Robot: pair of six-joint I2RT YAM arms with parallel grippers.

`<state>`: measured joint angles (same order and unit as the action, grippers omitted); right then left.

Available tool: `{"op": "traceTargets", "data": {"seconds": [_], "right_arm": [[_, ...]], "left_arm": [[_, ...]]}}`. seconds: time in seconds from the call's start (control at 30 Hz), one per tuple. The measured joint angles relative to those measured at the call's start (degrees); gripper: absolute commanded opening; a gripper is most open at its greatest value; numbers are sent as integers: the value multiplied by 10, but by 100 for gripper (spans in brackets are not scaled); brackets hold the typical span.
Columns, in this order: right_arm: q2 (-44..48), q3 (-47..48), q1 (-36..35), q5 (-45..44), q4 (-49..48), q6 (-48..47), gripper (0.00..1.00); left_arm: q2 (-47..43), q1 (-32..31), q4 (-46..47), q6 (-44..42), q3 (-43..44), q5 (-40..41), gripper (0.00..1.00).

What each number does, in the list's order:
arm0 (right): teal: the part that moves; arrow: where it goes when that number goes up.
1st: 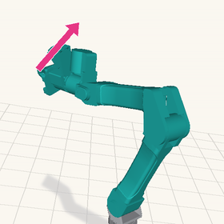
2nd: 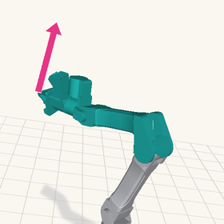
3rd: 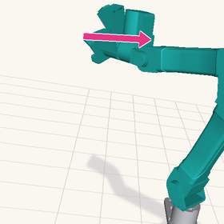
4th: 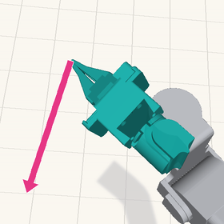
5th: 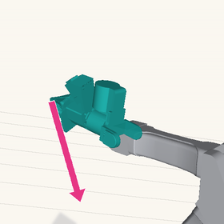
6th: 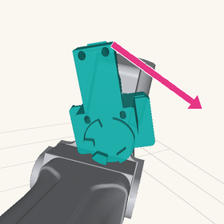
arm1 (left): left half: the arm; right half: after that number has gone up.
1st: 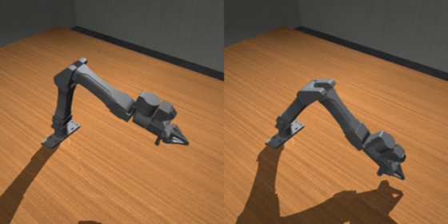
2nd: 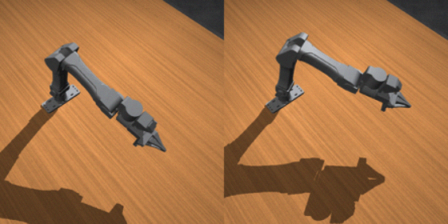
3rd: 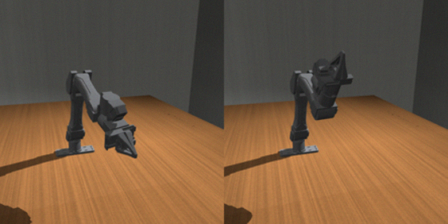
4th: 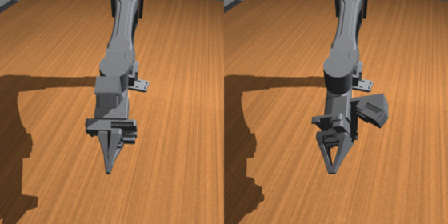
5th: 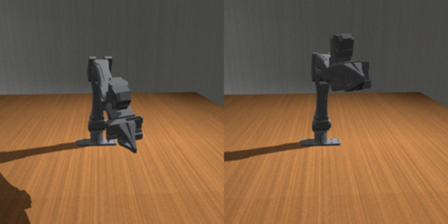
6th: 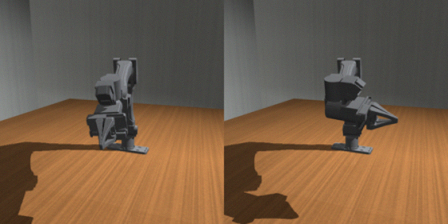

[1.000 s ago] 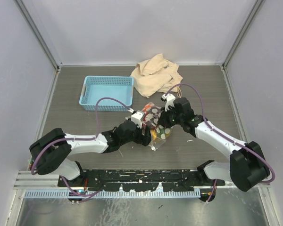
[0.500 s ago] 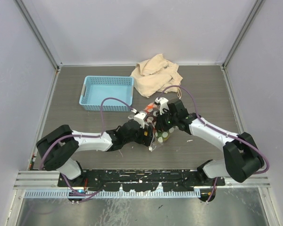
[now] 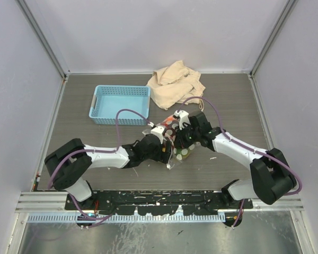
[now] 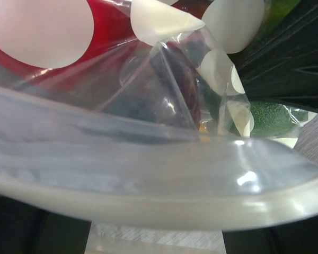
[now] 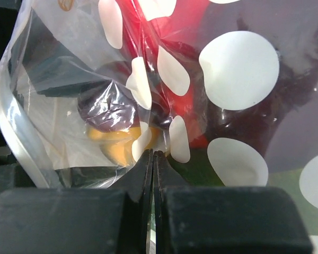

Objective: Open the zip-top bag and remove the fake food
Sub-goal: Pick up the fake fruit from the zipper food storage bag.

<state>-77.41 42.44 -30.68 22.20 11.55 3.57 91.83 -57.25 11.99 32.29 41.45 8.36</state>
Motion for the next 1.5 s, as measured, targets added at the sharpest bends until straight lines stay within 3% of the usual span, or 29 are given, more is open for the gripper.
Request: {"op": "traceTargets", "data": {"seconds": [0.07, 0.13, 0.47, 0.77, 1.03, 1.5], "right_arm": [[-2, -1, 0, 4, -3, 0, 5], [-2, -3, 0, 8, -7, 0, 5], [-2, -23, 0, 14, -16, 1, 5], [40, -47, 0, 3, -27, 13, 8], [129, -83, 5, -1, -60, 30, 26], [254, -154, 7, 77, -145, 55, 41]], "left_arm": [[3, 0, 0, 0, 2, 3, 75], [7, 0, -1, 1, 5, 7, 63], [8, 0, -3, -2, 7, 17, 32], [-56, 0, -32, -2, -12, 12, 25], [-96, 0, -33, 16, -43, -31, 19], [-116, 8, -24, 62, -59, -72, 19]]}}
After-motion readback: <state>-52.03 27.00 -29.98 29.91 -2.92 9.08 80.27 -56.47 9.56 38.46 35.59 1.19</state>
